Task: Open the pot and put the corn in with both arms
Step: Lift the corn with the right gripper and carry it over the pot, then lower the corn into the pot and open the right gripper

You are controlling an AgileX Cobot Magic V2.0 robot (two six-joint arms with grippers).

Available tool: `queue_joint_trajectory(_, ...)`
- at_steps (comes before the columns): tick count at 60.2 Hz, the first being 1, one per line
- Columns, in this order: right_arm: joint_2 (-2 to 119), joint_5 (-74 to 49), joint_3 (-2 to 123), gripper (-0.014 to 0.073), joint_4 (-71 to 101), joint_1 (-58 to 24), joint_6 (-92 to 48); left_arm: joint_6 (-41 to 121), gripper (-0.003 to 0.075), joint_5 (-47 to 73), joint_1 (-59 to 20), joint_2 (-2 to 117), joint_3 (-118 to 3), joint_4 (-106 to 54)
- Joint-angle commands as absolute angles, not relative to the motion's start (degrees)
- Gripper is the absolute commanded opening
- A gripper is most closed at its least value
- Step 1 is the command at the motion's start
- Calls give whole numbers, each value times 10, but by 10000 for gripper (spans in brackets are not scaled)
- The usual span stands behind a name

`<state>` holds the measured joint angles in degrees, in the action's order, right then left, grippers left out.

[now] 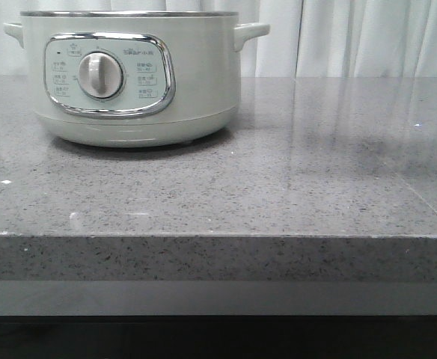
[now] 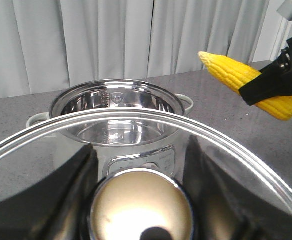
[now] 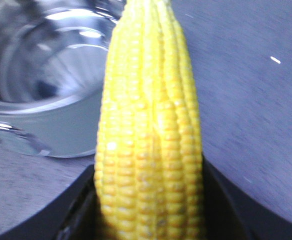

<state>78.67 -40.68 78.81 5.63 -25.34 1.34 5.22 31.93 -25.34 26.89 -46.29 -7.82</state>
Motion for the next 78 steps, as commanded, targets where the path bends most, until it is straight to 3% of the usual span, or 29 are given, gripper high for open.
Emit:
queue_joint_trajectory(1,796,-351,843,309,60,-285,6,51,242,232,-256,269,-485,-86)
queue_joint_trajectory(34,1041,-390,1134,309,60,-338,-16,51,242,232,-256,269,-485,-86)
queue_joint_trajectory(59,1145,-411,1241,317,60,-338,-34,51,242,232,-256,269,-485,-86)
queue_joint_trajectory(78,1153,-416,1241,552,60,-338,-34,51,242,232,-256,269,-485,-86)
